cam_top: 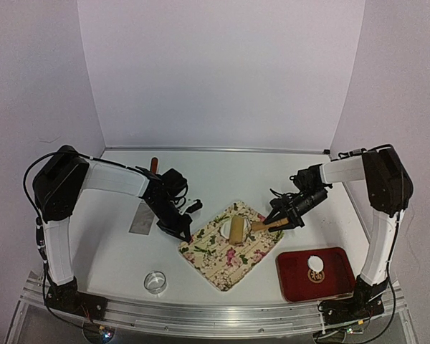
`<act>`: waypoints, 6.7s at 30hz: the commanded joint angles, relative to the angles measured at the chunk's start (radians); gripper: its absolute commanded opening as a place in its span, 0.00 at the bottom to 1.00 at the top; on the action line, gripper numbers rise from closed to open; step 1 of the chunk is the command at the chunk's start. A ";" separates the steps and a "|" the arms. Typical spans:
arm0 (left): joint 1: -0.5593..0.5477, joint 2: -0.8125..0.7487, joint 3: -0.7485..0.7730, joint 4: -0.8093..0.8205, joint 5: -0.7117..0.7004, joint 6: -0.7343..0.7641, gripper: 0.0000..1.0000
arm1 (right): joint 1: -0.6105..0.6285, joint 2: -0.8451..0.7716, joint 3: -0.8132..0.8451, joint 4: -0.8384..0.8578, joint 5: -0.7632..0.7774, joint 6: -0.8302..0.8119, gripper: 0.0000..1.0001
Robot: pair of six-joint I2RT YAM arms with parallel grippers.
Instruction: Roll out the dumpling wrappers from the dough
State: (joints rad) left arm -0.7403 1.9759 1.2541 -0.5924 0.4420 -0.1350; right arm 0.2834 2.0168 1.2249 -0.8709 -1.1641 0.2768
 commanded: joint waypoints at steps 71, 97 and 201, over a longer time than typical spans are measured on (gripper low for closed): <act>0.010 0.034 0.083 -0.128 -0.105 0.280 0.00 | -0.157 -0.289 0.183 -0.305 0.335 -0.022 0.00; -0.059 0.075 0.149 -0.203 -0.195 0.389 0.00 | -0.004 0.013 0.295 -0.346 0.378 -0.077 0.00; -0.069 0.096 0.146 -0.205 -0.193 0.325 0.00 | 0.349 0.057 0.066 -0.270 0.713 0.111 0.00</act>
State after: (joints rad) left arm -0.8082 2.0286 1.3873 -0.8052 0.3191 0.2348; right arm 0.5641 1.9838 1.3551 -1.1226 -1.0069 0.2293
